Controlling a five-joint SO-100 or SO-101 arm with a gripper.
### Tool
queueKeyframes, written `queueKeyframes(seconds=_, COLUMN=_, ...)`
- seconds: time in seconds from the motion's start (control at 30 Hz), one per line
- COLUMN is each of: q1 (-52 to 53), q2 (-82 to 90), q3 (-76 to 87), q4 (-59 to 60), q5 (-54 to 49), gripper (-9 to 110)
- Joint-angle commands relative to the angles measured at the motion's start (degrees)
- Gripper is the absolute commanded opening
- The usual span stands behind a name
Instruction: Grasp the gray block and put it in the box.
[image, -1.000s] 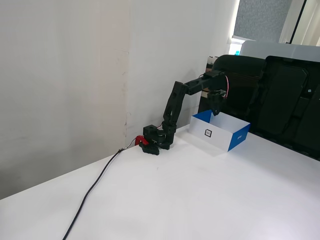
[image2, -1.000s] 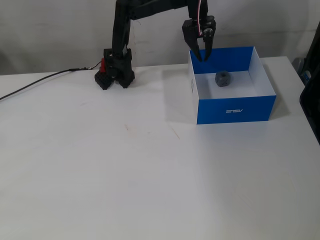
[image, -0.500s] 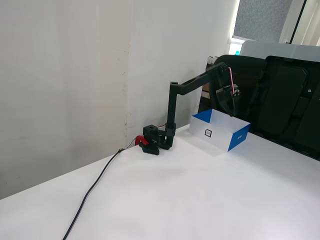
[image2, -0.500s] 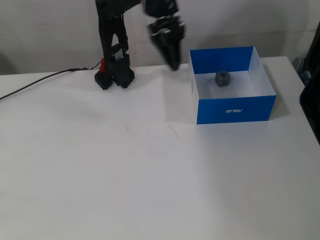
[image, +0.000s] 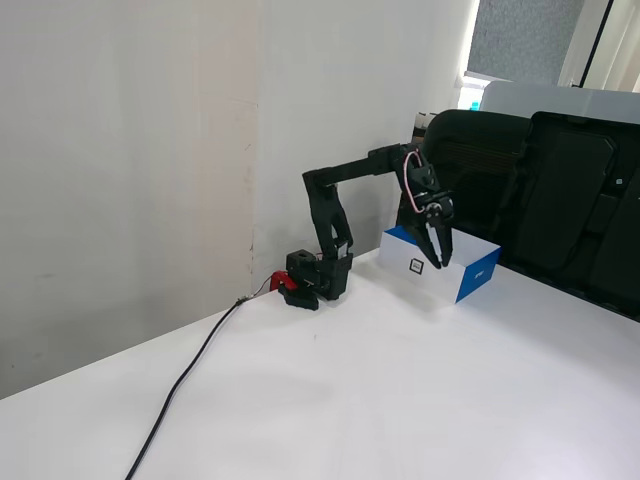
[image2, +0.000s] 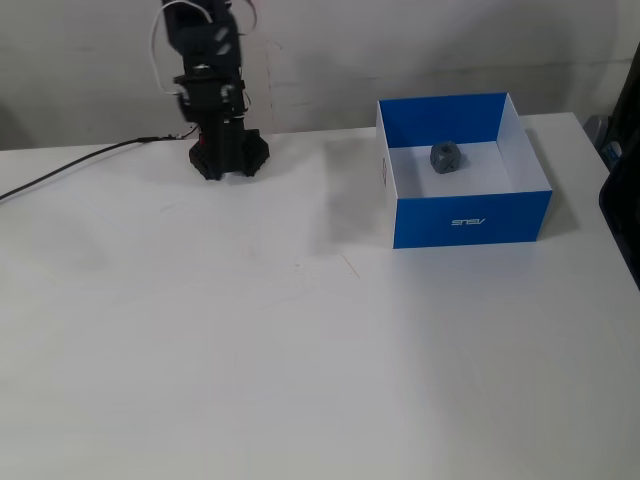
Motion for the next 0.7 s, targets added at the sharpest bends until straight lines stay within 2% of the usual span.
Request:
queueKeyframes(seconds=0.0, q1=-3.60, q2=9.76, q3=9.40, q4=-5.71, q5=0.79, gripper=0)
queueKeyframes(seconds=0.37, q1=-11.78, q2=19.25, q3=38.32, q4=-25.05, q5=0.97, gripper=0)
queueKeyframes(seconds=0.67, q1=-12.48, q2=32.52, q3=55.37, q4=-30.41, q5=0.53, gripper=0)
